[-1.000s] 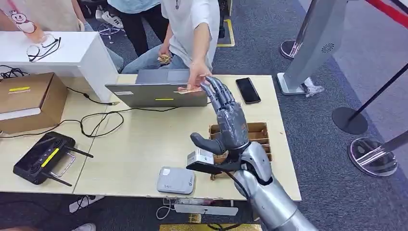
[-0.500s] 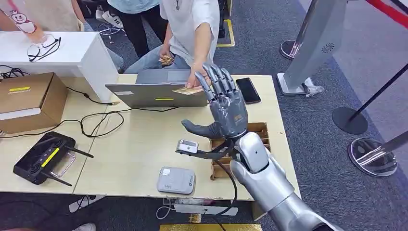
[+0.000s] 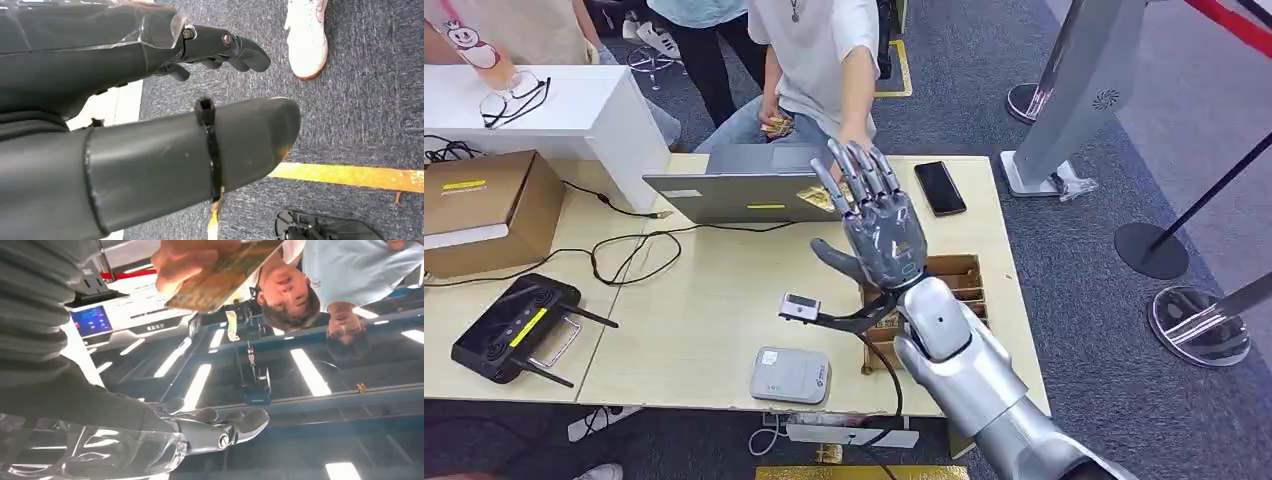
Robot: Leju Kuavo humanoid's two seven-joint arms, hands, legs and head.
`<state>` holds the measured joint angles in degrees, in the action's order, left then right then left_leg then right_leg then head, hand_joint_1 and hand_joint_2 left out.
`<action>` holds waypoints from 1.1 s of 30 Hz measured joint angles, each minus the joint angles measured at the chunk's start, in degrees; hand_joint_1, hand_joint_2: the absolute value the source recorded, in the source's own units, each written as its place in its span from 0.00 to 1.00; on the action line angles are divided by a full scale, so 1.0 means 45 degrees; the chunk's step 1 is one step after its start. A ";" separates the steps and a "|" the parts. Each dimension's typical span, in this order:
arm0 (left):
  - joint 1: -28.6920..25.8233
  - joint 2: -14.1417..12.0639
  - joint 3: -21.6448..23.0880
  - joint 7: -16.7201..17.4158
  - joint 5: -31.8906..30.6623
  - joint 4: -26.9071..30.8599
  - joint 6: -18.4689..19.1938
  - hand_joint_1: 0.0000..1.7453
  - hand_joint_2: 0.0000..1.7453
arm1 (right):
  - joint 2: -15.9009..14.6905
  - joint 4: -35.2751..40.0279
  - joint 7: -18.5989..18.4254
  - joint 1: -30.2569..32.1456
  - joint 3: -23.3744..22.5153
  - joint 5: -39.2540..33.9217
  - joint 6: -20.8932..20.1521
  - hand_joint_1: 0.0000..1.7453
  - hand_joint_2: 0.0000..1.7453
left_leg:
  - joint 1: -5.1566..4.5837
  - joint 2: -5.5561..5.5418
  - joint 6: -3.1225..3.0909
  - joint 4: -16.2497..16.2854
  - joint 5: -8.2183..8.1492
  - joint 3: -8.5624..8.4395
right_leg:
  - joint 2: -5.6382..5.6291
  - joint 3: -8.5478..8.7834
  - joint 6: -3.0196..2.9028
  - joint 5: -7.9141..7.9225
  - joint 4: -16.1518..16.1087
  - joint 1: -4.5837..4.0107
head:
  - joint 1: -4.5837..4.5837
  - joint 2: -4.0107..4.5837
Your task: Pass the card to the sensor for recognition and then transmit it.
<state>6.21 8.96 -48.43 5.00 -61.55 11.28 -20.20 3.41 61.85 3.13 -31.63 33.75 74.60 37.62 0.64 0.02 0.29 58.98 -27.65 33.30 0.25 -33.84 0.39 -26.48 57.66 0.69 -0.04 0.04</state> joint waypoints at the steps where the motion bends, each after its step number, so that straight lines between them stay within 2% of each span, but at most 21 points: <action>1: 0.0000 0.0000 0.0000 0.0000 0.0005 0.0000 -0.0009 0.00 0.00 | 0.0019 -0.0019 -0.0005 -0.0001 0.0005 0.0014 -0.0043 0.00 1.00 | 0.0000 0.0000 0.0000 0.0000 0.0000 0.0000 | 0.0000 0.0000 0.0000 0.0000 0.0000 0.0000 | 0.0000 0.0000; 21: 0.0007 0.0015 0.0000 -0.0005 0.0024 0.0000 -0.0073 0.00 0.00 | 0.0209 -0.0612 -0.0117 -0.0100 0.0034 0.0073 -0.0321 0.00 1.00 | 0.0000 0.0000 0.0000 0.0000 0.0001 -0.0001 | 0.0000 0.0000 0.0000 0.0001 0.0000 0.0000 | 0.0000 0.0000; 22: 0.0007 0.0015 0.0000 -0.0005 0.0024 0.0000 -0.0073 0.00 0.00 | 0.0219 -0.0646 -0.0117 -0.0112 0.0034 0.0078 -0.0335 0.88 1.00 | 0.0000 0.0000 0.0000 0.0000 0.0001 -0.0001 | 0.0000 0.0000 0.0000 0.0001 0.0000 0.0000 | 0.0000 0.0000; 23: 0.0006 0.0015 0.0000 -0.0005 0.0024 0.0000 -0.0073 0.00 0.00 | 0.0243 -0.0680 -0.0117 -0.0121 0.0029 0.0078 -0.0359 1.00 1.00 | 0.0000 0.0000 0.0000 0.0000 0.0001 -0.0001 | 0.0000 0.0000 0.0000 0.0001 0.0000 0.0000 | 0.0000 0.0000; 33: 0.0008 0.0019 0.0000 -0.0005 0.0024 0.0000 -0.0073 0.00 0.00 | 0.0316 -0.0772 -0.0117 -0.0146 0.0034 0.0082 -0.0384 1.00 1.00 | 0.0000 0.0000 0.0000 0.0000 0.0000 -0.0001 | 0.0000 0.0000 0.0000 0.0000 0.0000 0.0000 | 0.0000 0.0000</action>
<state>6.24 9.05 -48.44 4.98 -61.44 11.28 -20.52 4.83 58.38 2.60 -32.29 33.90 74.97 35.89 0.64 0.02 0.29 58.98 -27.65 33.30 0.25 -33.84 0.39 -26.48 57.67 0.69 -0.04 0.04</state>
